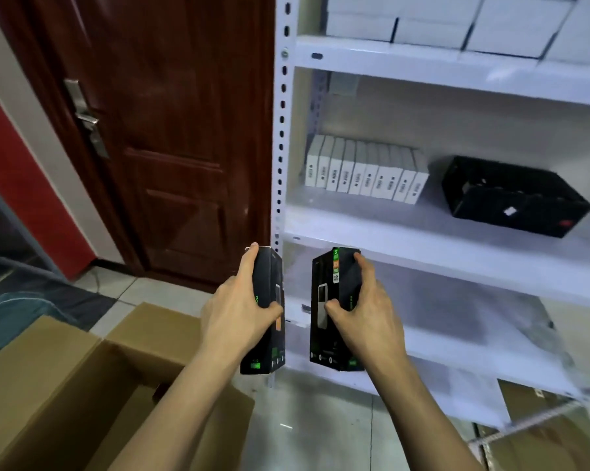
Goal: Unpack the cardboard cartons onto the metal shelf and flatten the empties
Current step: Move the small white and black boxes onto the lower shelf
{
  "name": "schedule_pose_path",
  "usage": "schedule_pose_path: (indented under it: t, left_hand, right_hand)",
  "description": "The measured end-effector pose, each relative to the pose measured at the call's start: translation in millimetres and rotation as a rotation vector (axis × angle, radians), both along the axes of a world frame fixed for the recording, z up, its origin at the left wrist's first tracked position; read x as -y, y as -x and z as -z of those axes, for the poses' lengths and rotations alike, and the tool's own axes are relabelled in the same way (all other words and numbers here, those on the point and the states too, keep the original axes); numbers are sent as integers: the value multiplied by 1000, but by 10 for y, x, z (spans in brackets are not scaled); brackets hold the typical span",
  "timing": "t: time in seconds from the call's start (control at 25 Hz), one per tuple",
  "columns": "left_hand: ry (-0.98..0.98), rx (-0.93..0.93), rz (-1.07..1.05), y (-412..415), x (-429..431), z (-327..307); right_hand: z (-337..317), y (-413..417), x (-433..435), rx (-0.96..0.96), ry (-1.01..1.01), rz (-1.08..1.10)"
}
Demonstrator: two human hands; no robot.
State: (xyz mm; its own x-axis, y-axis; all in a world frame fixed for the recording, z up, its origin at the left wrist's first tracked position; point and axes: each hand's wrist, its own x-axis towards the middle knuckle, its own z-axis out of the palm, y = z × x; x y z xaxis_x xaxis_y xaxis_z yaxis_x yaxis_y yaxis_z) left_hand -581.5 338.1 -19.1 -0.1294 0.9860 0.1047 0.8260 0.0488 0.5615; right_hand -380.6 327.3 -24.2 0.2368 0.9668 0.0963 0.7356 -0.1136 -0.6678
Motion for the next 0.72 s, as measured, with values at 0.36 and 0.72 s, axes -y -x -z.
schedule_pose_path:
  t: [0.36,0.72]
  left_hand:
    - [-24,-72,177,-1244,-29,-166]
    - [-11,-85,284,-2776,178,-140]
  right_hand:
    - [-16,-1118,231,-5,-22,160]
    - [2,-2577,660,-27,6,278]
